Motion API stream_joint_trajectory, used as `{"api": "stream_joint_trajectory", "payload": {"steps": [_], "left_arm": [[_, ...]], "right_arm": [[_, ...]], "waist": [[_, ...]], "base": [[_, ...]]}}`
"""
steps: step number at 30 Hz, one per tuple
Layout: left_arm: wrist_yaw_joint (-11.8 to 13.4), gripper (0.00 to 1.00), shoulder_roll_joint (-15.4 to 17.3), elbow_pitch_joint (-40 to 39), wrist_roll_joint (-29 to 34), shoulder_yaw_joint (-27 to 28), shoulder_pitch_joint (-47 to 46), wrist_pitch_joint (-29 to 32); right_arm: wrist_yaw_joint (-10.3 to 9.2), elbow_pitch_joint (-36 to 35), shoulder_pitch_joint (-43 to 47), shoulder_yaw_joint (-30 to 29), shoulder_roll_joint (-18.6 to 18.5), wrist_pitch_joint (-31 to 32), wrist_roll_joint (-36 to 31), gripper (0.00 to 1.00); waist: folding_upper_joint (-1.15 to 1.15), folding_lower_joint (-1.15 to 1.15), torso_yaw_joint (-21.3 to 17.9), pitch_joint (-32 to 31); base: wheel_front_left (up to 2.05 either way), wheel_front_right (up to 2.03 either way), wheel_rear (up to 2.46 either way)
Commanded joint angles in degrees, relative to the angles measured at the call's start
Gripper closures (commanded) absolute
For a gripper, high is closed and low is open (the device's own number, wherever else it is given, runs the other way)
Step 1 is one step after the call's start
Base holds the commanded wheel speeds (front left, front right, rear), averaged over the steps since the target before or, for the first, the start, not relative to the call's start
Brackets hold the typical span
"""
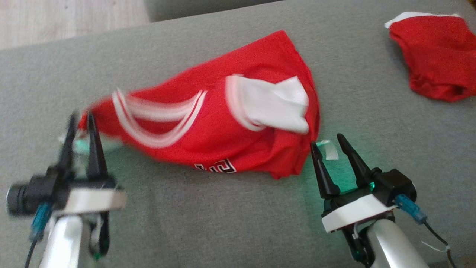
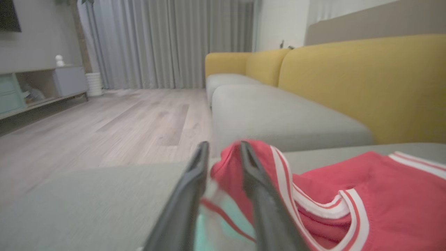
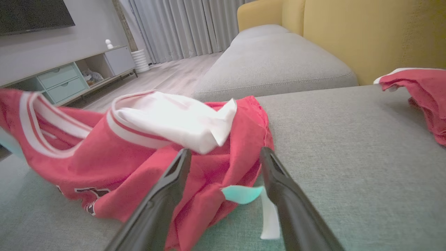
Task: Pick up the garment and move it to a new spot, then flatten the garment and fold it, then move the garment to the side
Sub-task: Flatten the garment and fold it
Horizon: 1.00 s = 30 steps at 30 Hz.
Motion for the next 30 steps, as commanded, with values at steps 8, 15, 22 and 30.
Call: {"api": "stream_joint_trajectory", "payload": {"steps": [8, 15, 22, 30], "left_arm": [[0.4, 0.0, 0.3, -5.3, 3.5, 8.2, 4.9, -0.3], [-6.6, 0.0, 3.7, -9.8, 10.4, -2.9, -3.8, -0.3], [-8.1, 0.0, 17.7, -7.0, 7.2, -28.7, -19.6, 4.5], [-8.1, 0.0, 31.3, -6.2, -3.5, -58.7, -40.5, 10.8]], "right_arm": [[0.39, -0.9, -0.9, 0.5, 0.2, -0.2, -1.2, 0.0], [0.39, -1.0, -1.1, 1.0, 0.2, -0.2, -1.2, 0.0], [0.39, -2.1, -2.1, 1.5, 0.2, -0.2, -0.3, 0.0], [0.39, -2.4, -3.2, 2.7, 0.2, -0.2, 1.5, 0.0]], "waist": [[0.0, 0.0, 1.3, 1.1], [0.0, 0.0, -2.2, 1.7], [0.0, 0.0, -5.9, 4.2], [0.0, 0.0, -9.0, 5.8]], "base": [[0.0, 0.0, 0.0], [0.0, 0.0, 0.0], [0.0, 0.0, 0.0], [0.0, 0.0, 0.0]]}}
